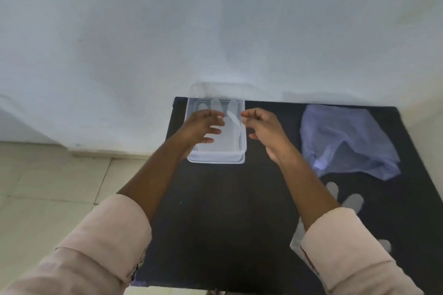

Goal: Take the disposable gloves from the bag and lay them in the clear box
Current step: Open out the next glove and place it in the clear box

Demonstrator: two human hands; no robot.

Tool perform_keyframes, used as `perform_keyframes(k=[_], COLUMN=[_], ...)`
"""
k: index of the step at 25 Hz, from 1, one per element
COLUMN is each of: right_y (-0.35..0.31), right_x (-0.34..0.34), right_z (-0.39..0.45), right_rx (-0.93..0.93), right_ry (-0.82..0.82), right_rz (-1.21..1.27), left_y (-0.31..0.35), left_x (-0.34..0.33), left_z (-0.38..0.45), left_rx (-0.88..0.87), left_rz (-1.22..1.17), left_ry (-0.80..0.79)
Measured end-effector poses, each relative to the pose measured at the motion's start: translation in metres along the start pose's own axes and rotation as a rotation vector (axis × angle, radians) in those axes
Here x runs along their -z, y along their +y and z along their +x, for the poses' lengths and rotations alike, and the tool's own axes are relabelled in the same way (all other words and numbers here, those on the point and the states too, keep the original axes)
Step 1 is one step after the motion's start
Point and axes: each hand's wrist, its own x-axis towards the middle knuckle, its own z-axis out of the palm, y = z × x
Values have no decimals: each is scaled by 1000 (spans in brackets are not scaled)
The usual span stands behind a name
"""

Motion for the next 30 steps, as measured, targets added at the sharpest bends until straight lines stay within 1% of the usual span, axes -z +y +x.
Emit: perform_keyframes(k=[4, 6, 9, 14, 17, 20, 21, 23, 24, 27, 29, 30], right_y=[16, 32, 55, 101, 138, 191, 210, 239, 248, 255, 254, 254], right_x=[34, 54, 75, 114, 131, 134, 131, 122, 117, 106, 104, 105], right_z=[-76, -114, -156, -218, -236, -254, -260, -266, -266, -255, -245, -241], right_rx=[-55, -88, -141, -259, -383, -606, -662, -753, -791, -813, -810, -807], right_ry=[101, 177, 250, 386, 478, 637, 665, 648, 617, 552, 529, 531], right_rz=[157, 164, 168, 183, 164, 99, 72, -33, -129, -364, -371, -287], left_y=[-5, -14, -29, -53, -72, -105, -117, -142, -152, -171, -178, -181], left_x=[-61, -94, -136, -196, -215, -227, -229, -233, -233, -233, -231, -231], left_z=[-53, -73, -93, -122, -126, -126, -126, -127, -128, -127, -127, -129], left_rx=[-72, -91, -71, 16, 81, 180, 211, 270, 291, 335, 330, 285], left_rz=[-14, 5, 21, 120, 172, 226, 239, 253, 261, 289, 310, 347], left_ry=[-162, -249, -321, -448, -462, -427, -415, -385, -372, -355, -327, -290])
